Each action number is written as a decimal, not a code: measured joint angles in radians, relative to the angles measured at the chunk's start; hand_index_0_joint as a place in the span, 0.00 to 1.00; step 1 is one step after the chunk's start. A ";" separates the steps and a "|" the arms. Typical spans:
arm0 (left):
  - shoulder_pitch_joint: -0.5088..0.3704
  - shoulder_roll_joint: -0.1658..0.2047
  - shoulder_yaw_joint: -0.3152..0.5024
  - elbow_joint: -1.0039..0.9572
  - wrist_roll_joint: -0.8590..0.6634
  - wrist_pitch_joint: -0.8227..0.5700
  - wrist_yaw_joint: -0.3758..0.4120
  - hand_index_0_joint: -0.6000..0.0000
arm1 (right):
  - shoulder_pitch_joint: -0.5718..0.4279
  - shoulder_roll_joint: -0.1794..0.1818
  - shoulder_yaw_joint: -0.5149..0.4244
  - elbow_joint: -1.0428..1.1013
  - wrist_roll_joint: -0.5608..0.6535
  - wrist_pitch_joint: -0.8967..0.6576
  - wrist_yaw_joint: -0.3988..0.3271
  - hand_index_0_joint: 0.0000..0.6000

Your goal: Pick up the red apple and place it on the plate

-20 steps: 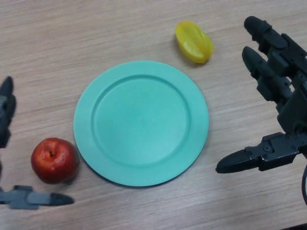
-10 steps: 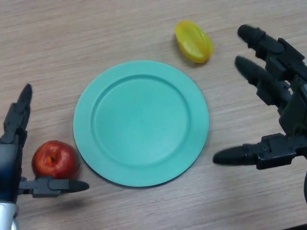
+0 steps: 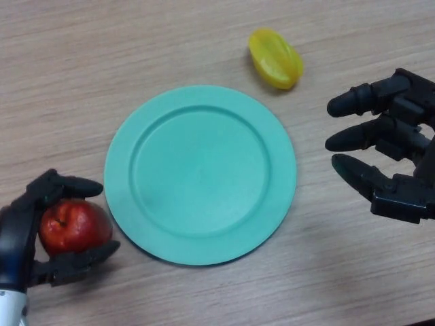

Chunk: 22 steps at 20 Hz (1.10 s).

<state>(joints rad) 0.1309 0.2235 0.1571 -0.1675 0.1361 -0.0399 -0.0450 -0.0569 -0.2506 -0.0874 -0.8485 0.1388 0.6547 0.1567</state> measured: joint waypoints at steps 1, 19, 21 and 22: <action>0.000 0.000 0.000 -0.040 0.001 0.002 0.000 0.00 | 0.000 0.000 0.000 -0.001 0.000 0.002 0.000 1.00; -0.215 -0.036 -0.232 -0.031 0.126 0.044 -0.037 1.00 | 0.003 -0.007 -0.043 -0.019 0.056 0.027 -0.035 0.00; -0.209 -0.033 -0.231 -0.076 0.121 0.119 -0.038 1.00 | 0.003 -0.007 -0.041 0.001 0.055 0.027 -0.035 0.00; -0.207 -0.028 -0.224 -0.127 0.104 0.149 -0.040 1.00 | 0.003 -0.007 -0.039 0.001 0.055 0.027 -0.035 0.00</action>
<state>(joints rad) -0.0762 0.1953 -0.0666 -0.2941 0.2398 0.1087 -0.0850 -0.0539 -0.2576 -0.1263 -0.8479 0.1936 0.6813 0.1215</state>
